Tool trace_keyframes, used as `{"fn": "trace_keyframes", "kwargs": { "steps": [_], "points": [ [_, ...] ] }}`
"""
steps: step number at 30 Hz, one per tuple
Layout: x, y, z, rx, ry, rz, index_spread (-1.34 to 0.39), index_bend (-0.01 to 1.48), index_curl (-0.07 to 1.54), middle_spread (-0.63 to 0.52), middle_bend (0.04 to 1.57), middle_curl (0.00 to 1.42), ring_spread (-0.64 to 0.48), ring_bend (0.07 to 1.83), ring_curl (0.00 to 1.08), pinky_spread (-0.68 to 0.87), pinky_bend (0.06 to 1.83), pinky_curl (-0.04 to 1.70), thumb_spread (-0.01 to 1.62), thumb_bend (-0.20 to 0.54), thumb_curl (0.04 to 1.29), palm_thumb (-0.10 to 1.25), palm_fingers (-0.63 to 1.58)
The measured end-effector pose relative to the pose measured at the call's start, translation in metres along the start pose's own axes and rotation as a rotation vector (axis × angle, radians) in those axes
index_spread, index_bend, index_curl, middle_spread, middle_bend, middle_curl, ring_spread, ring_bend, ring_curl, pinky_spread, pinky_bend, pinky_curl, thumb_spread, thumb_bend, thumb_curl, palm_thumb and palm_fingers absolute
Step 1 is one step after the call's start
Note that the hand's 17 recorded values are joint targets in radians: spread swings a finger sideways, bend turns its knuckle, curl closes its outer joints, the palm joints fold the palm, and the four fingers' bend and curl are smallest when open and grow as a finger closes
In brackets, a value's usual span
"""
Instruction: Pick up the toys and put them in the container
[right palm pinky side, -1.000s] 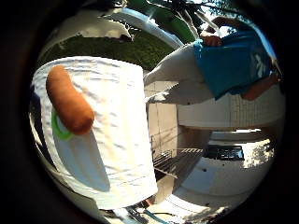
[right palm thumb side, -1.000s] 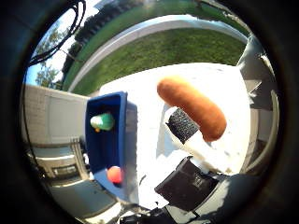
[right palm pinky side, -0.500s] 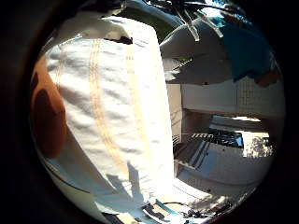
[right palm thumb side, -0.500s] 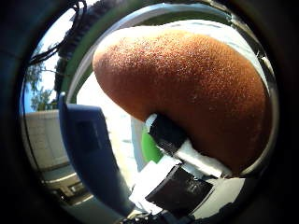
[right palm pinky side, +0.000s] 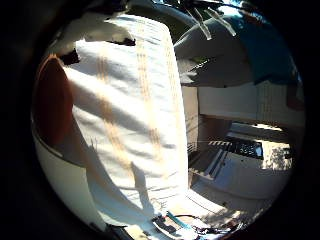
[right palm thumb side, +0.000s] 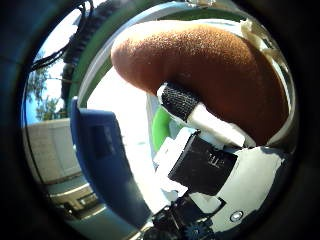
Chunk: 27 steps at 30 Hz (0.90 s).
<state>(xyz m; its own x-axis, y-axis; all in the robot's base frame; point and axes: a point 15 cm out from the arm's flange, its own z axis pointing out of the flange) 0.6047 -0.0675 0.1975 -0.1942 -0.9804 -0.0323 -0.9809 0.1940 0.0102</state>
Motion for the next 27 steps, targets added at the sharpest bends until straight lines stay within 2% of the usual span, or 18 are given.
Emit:
{"fn": "trace_keyframes", "kwargs": {
  "steps": [4, 12, 16, 19, 27],
  "points": [
    [-0.018, 0.017, -0.018, -0.032, -0.005, -0.044, -0.41, 0.57, 0.09, -0.14, 1.05, 0.85, -0.02, 1.32, 0.67, 0.27, 1.52, 0.32, 1.06, 0.043, 0.50, 0.91, 1.13],
    [-0.025, 0.061, -0.080, -0.086, -0.017, -0.122, -0.57, 0.79, 0.09, -0.16, 1.12, 0.94, -0.06, 1.39, 0.71, 0.19, 1.61, 0.40, 1.06, 0.003, 0.57, 0.98, 1.03],
    [-0.027, 0.081, -0.123, -0.061, -0.023, -0.167, -0.62, 0.86, 0.09, -0.17, 1.14, 0.97, -0.06, 1.41, 0.73, 0.17, 1.63, 0.43, 1.08, -0.013, 0.59, 0.98, 1.00],
    [-0.043, 0.099, -0.176, 0.013, -0.108, -0.241, -0.65, 0.90, 0.08, -0.17, 1.16, 0.99, -0.07, 1.44, 0.74, 0.15, 1.64, 0.45, 1.08, -0.015, 0.60, 0.99, 0.97],
    [-0.109, 0.153, -0.235, 0.022, -0.321, -0.358, -0.71, 0.99, 0.05, -0.18, 1.19, 1.03, -0.07, 1.48, 0.75, 0.14, 1.67, 0.50, 1.10, -0.015, 0.63, 0.99, 0.93]
  ]
}}
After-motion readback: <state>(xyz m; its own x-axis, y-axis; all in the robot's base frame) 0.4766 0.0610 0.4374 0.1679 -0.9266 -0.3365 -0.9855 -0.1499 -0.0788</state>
